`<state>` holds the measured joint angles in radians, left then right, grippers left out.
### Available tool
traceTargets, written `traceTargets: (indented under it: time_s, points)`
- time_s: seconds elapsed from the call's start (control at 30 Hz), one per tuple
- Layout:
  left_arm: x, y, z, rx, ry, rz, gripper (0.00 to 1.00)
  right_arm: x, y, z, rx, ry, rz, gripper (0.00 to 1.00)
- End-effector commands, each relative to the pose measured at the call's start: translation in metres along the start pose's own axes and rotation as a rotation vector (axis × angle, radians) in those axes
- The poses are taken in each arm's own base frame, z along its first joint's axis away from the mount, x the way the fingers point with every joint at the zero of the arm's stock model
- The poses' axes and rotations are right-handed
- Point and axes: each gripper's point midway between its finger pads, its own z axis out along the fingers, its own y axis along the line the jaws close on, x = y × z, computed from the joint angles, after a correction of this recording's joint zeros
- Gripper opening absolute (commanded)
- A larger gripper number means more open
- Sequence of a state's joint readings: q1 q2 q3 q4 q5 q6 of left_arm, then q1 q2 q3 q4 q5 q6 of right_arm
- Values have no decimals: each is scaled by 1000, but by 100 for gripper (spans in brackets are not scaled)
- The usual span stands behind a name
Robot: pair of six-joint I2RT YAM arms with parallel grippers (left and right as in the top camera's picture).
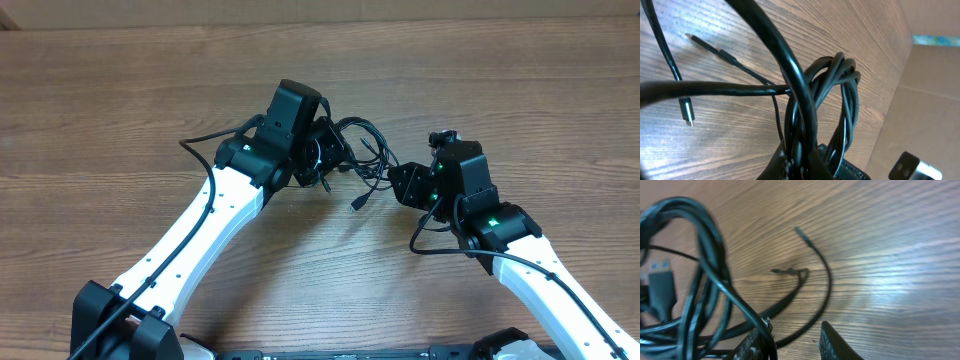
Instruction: Untangle cables
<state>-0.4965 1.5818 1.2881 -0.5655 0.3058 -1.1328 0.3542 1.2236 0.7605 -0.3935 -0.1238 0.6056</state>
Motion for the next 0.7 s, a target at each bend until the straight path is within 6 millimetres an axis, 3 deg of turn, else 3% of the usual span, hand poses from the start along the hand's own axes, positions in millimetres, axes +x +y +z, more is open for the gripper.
traceTargets:
  time_s: [0.0, 0.4, 0.67]
  points:
    - [-4, -6, -1, 26, -6, 81, 4, -15, -16, -2, 104, -73, 68, 29]
    - [-32, 6, -8, 11, -59, 79, 4, -15, -44, -7, 214, -92, 185, 27]
    - [-47, 15, -13, -2, -86, 67, 4, -14, -49, -8, 229, -84, 193, 26]
